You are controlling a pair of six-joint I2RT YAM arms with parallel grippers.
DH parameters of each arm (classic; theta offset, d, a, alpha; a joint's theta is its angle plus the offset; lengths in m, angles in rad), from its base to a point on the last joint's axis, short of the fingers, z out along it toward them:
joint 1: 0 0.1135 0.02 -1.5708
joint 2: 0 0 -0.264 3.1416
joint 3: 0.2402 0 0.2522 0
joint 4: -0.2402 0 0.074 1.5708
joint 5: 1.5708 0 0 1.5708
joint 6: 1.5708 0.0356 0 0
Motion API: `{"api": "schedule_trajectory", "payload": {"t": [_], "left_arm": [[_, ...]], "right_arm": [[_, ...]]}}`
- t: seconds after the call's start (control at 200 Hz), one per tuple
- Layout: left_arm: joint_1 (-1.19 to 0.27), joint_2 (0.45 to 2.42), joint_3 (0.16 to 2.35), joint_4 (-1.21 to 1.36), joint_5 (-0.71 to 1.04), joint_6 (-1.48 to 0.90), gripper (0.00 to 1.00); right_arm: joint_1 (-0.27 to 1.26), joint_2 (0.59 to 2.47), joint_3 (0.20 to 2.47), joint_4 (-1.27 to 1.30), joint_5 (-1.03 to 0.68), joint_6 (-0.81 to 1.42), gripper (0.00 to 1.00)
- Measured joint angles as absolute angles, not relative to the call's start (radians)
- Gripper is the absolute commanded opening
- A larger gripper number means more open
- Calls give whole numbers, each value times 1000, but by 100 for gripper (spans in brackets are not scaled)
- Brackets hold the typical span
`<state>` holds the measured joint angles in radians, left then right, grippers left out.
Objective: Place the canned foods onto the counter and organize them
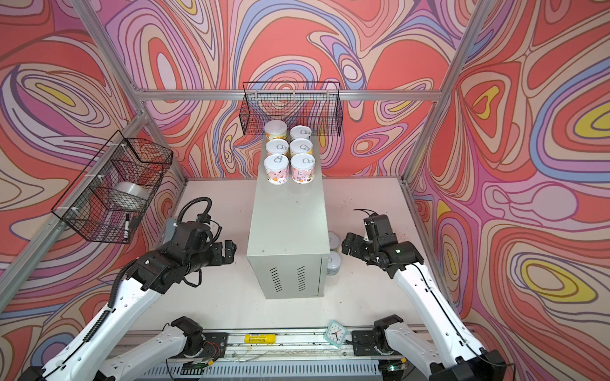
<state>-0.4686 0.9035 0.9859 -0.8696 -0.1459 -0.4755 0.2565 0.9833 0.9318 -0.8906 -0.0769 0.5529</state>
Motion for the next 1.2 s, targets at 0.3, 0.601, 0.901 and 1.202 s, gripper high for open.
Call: {"api": "schedule_trajectory", "payload": {"t": [0.3,0.601,0.901,1.202], "left_arm": [[-469,908,836,-756,-62,-530,99],[-469,868,764,-672,-30,-559,96],[-469,871,764,-651,-33,-559,94],[-469,893,764,-633,-33,-566,93]], "right_arm": [[338,1020,882,-859,-94,586,98],[467,1157,860,-806,-48,630,97],[472,1203,804,-724,-62,638,96],[472,1241,760,-667,-70,637,95]]}}
